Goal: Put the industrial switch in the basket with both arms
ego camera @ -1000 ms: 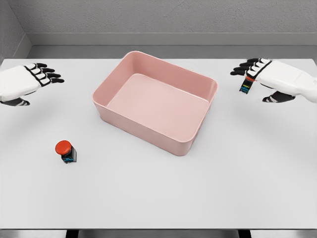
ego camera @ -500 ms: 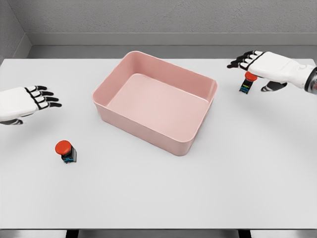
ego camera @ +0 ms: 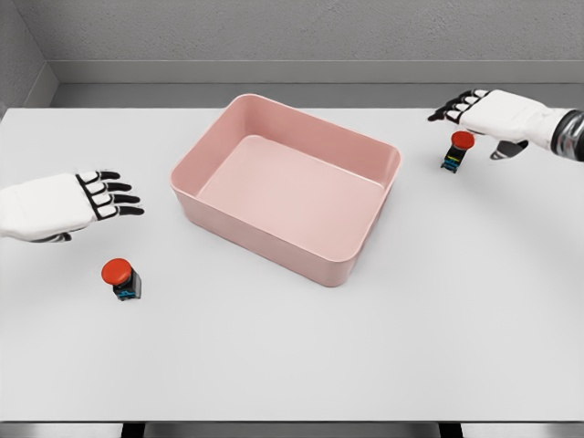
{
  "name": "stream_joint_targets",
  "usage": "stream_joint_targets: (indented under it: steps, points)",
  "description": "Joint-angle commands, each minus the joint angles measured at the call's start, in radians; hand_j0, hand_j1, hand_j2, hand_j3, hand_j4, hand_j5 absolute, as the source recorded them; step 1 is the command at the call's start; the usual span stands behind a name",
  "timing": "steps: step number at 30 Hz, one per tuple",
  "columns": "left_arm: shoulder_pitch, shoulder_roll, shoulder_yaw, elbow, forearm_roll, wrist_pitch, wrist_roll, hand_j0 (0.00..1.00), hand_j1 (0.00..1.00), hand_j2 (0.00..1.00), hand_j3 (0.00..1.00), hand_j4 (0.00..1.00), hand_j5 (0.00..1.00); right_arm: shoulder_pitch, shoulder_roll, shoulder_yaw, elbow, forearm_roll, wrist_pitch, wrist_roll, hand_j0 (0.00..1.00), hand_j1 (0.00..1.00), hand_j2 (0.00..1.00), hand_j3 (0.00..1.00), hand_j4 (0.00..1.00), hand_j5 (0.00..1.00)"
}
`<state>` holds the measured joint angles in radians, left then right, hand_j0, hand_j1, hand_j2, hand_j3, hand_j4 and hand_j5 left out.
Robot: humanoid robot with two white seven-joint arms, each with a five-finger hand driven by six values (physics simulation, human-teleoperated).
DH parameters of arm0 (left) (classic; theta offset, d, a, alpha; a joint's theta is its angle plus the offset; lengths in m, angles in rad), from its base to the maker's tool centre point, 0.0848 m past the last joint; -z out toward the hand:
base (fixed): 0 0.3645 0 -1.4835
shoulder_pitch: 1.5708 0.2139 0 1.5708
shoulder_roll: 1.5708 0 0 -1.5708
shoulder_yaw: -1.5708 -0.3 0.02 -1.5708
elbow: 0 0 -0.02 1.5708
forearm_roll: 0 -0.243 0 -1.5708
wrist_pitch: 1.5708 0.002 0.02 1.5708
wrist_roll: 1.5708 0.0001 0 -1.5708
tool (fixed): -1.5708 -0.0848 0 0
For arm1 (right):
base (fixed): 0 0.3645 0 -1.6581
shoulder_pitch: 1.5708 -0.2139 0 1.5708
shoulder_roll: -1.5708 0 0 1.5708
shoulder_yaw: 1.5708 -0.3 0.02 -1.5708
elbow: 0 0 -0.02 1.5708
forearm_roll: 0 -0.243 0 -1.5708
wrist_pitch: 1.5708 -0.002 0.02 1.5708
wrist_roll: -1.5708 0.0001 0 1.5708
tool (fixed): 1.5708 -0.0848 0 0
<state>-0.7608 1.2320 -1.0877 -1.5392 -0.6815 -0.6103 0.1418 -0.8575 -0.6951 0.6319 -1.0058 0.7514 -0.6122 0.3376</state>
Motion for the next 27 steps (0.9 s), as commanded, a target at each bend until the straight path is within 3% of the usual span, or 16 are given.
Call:
stream_joint_targets:
  steps: [1,4,11,21,24,27]
  points:
    - [0.0,0.038,-0.035,-0.012,0.01,-0.001,0.001,1.0,1.0,1.0,1.0,1.0,1.0,-0.003,0.025,0.002,0.081,-0.006,0.001,-0.012,1.0,1.0,1.0,1.0,1.0,1.0]
    - [0.0,0.053,-0.073,-0.009,0.01,-0.001,0.001,1.0,1.0,1.0,1.0,1.0,1.0,-0.031,0.057,0.005,0.165,-0.004,0.001,-0.005,1.0,1.0,1.0,1.0,1.0,1.0]
    - [-0.002,0.043,-0.09,-0.01,0.01,-0.001,0.009,1.0,1.0,1.0,1.0,1.0,1.0,-0.072,0.104,0.097,0.167,0.022,0.001,0.018,1.0,1.0,1.0,1.0,1.0,1.0]
    - [-0.002,0.004,-0.104,-0.018,0.01,-0.001,0.007,1.0,1.0,1.0,1.0,1.0,1.0,-0.08,0.117,0.103,0.185,0.022,0.001,0.02,1.0,1.0,1.0,1.0,1.0,1.0]
    - [-0.003,0.001,-0.138,-0.024,0.007,-0.001,0.007,1.0,1.0,1.0,1.0,1.0,1.0,-0.106,0.124,0.103,0.242,0.048,0.001,0.02,1.0,1.0,1.0,1.0,1.0,1.0]
    - [-0.003,-0.006,-0.138,-0.038,0.007,-0.001,0.007,1.0,1.0,1.0,1.0,1.0,1.0,-0.106,0.129,0.104,0.25,0.051,0.001,0.02,1.0,1.0,1.0,1.0,1.0,1.0]
